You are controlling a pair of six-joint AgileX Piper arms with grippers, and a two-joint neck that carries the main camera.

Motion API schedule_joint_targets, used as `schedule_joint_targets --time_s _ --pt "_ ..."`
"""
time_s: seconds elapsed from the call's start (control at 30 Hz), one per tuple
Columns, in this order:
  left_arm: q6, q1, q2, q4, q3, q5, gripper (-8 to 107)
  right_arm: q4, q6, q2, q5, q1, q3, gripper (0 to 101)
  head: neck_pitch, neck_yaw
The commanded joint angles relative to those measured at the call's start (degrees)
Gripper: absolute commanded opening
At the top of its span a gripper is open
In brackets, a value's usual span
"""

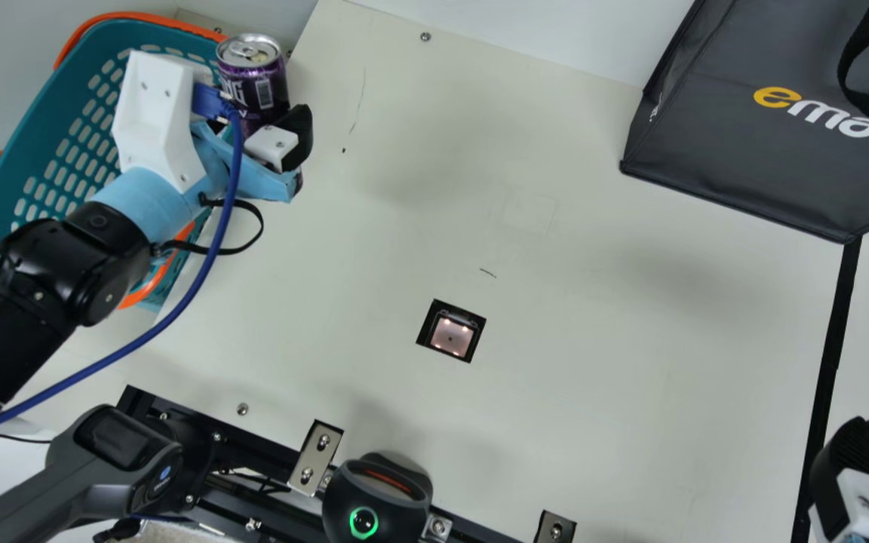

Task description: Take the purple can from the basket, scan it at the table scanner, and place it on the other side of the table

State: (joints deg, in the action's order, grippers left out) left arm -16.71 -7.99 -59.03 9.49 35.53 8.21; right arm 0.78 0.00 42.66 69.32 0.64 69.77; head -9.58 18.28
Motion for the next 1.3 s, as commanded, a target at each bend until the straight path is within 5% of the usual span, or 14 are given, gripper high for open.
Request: schedule_joint_targets --time_s 0.0,0.63,0.97,1.27 --pt "-0.3 0.0 -0.3 -0.5 -1.5 -3.3 -8 0.0 0.0 0.0 0.0 0.0 0.0 95 1.7 0.1" --pt "10.7 -3.0 -9.4 -15.5 -12.4 -29.7 -8 0.0 0.0 0.0 0.0 0.0 0.0 95 1.7 0.1" --pt "20.1 -11.8 -19.7 -28.6 -13.5 -45.9 -8 0.0 0.0 0.0 0.0 0.0 0.0 95 1.7 0.1" --pt "22.1 -16.7 -27.7 -33.1 -12.8 -56.4 -8 0.0 0.0 0.0 0.0 0.0 0.0 95 1.7 0.1"
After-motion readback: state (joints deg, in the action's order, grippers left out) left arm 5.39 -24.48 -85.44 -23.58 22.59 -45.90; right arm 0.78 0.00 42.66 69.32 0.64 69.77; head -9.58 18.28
